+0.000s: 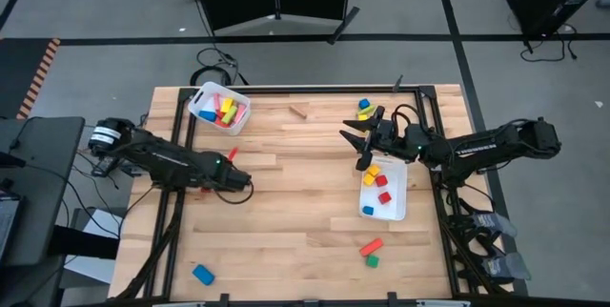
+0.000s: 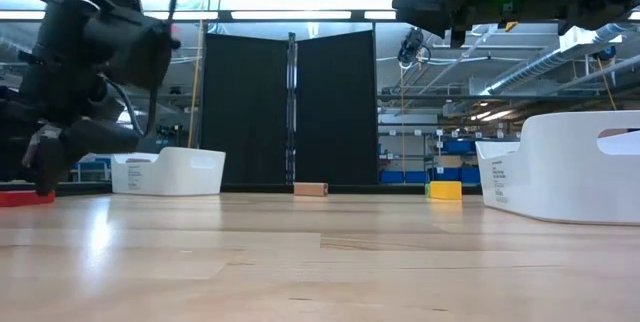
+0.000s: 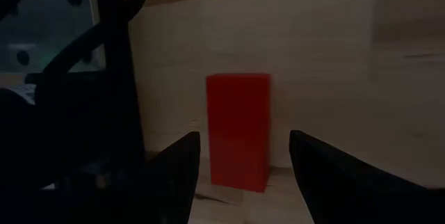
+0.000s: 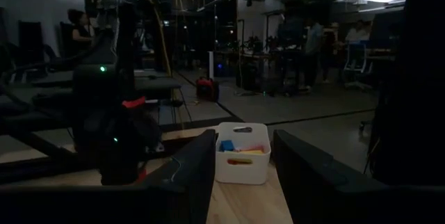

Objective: Sort blocks by size
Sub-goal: Put the red rectangular block into the top white bin

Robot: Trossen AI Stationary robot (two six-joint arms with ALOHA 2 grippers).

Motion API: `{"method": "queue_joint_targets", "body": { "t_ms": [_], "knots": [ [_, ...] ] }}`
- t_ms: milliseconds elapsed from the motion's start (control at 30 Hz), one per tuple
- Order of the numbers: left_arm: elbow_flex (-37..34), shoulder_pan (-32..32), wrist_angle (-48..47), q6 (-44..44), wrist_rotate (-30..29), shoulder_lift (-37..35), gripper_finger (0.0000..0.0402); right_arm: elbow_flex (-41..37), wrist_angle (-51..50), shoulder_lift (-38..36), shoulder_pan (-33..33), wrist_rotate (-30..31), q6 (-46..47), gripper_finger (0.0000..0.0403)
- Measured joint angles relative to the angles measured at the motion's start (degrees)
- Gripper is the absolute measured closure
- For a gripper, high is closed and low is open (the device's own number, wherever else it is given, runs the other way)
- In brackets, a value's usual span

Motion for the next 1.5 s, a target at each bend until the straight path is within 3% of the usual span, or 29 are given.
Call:
{"method": "queue_joint_targets", "body": {
  "t_ms": [233,700,1033,1500],
  "knots": [
    [-0.06,2.94,-0.01,3.10,1.31,2.31,0.0172,0.00,0.00,0.00,0.00,-0.52,-0.12,0.0247],
    [-4.28,4.89,5.88,6.35,3.08,0.01,0.0174,0.02,0.00,0.00,0.00,-1.05,-1.83,0.0247],
    [-4.87,4.89,8.46,7.94,3.20,-1.10,0.0240,0.02,0.00,0.02,0.00,-1.07,-1.95,0.0247],
    [-2.02,4.76,7.42,11.17,0.43,-0.77,0.0259,0.02,0.00,0.00,0.00,-1.07,-1.95,0.0247]
  ]
}}
